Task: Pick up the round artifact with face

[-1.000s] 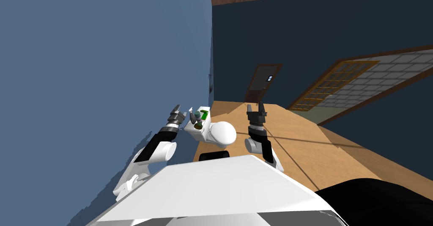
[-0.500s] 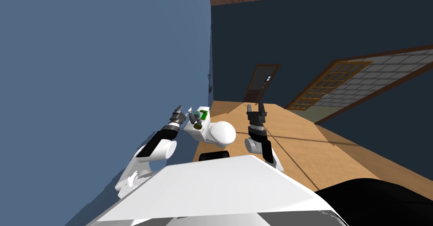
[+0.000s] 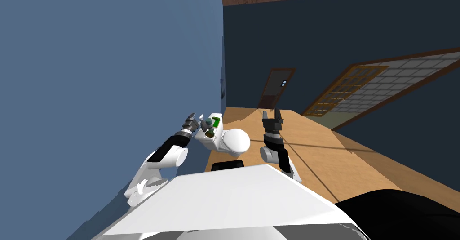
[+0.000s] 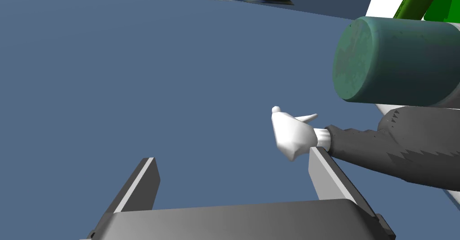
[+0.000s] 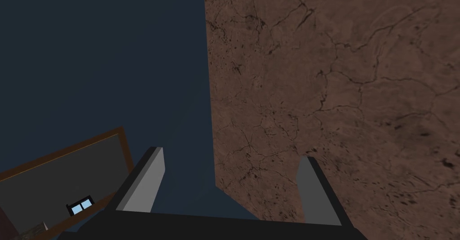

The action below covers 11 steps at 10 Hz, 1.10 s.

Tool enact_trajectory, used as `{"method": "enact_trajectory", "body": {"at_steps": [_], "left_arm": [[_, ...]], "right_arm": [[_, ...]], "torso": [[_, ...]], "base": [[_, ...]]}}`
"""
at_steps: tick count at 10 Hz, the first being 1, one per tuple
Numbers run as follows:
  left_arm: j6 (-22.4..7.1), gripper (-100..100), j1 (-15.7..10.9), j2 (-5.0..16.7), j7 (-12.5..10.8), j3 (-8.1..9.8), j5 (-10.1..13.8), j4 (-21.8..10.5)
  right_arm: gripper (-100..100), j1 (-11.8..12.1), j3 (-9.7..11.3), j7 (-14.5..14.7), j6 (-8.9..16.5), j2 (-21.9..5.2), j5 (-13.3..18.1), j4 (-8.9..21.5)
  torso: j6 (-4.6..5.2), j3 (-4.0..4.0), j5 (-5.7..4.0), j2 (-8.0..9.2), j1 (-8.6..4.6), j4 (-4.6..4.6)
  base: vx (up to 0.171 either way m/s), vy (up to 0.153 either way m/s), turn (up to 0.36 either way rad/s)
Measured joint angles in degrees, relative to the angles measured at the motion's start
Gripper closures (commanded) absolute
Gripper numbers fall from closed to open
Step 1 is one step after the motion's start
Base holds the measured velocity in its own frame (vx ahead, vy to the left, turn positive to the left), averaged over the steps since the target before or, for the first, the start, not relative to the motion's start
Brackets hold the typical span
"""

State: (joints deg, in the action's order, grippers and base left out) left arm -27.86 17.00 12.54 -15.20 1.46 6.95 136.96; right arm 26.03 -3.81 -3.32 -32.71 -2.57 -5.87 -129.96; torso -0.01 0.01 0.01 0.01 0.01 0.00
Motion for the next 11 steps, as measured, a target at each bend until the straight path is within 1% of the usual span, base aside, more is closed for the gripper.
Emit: {"method": "enact_trajectory", "body": {"at_steps": [2, 3, 5, 6, 7, 9, 11], "left_arm": [[-3.0, -100, -1.0, 0.4, -1.1, -0.17, 0.4, 0.2], [-4.6, -100, -1.4, 0.3, -1.3, -0.22, 0.3, 0.1], [-8.1, -100, -2.8, 0.7, -2.5, -0.26, 0.8, 0.3], [-9.4, -100, -2.8, 0.8, -2.7, -0.29, 0.9, 0.2], [-10.9, -100, -3.7, 1.1, -3.4, -0.3, 1.2, 0.0], [-14.0, -100, -4.2, 1.4, -4.1, -0.28, 1.6, 0.2], [-17.0, -100, -5.5, 1.7, -5.3, -0.44, 2.0, 0.1]], "right_arm": [[0, 0.0, 0.0, 0.0, 0.0, 0.0, 0.0, 0.0], [0, 0.0, 0.0, 0.0, 0.0, 0.0, 0.0, 0.0], [0, 0.0, 0.0, 0.0, 0.0, 0.0, 0.0, 0.0], [0, 0.0, 0.0, 0.0, 0.0, 0.0, 0.0, 0.0], [0, 0.0, 0.0, 0.0, 0.0, 0.0, 0.0, 0.0], [0, 0.0, 0.0, 0.0, 0.0, 0.0, 0.0, 0.0], [0, 0.0, 0.0, 0.0, 0.0, 0.0, 0.0, 0.0]], "torso": [[0.0, 0.01, 0.0, 0.01, 0.0, 0.0], [0.0, 0.0, 0.0, 0.0, 0.0, 0.0], [0.0, 0.0, 0.0, 0.01, 0.0, 0.0], [0.0, 0.0, 0.0, 0.01, 0.0, 0.0], [0.02, 0.0, 0.0, 0.01, 0.0, 0.0], [-0.01, 0.0, 0.0, 0.01, 0.0, 0.0], [0.0, 0.01, 0.0, 0.01, 0.0, 0.0]], "base": [[-0.004, 0.001, -0.018], [-0.006, 0.001, -0.054], [-0.004, 0.001, -0.017], [-0.008, 0.001, -0.063], [-0.008, 0.004, -0.039], [-0.004, 0.002, -0.028], [-0.004, 0.002, -0.023]]}}
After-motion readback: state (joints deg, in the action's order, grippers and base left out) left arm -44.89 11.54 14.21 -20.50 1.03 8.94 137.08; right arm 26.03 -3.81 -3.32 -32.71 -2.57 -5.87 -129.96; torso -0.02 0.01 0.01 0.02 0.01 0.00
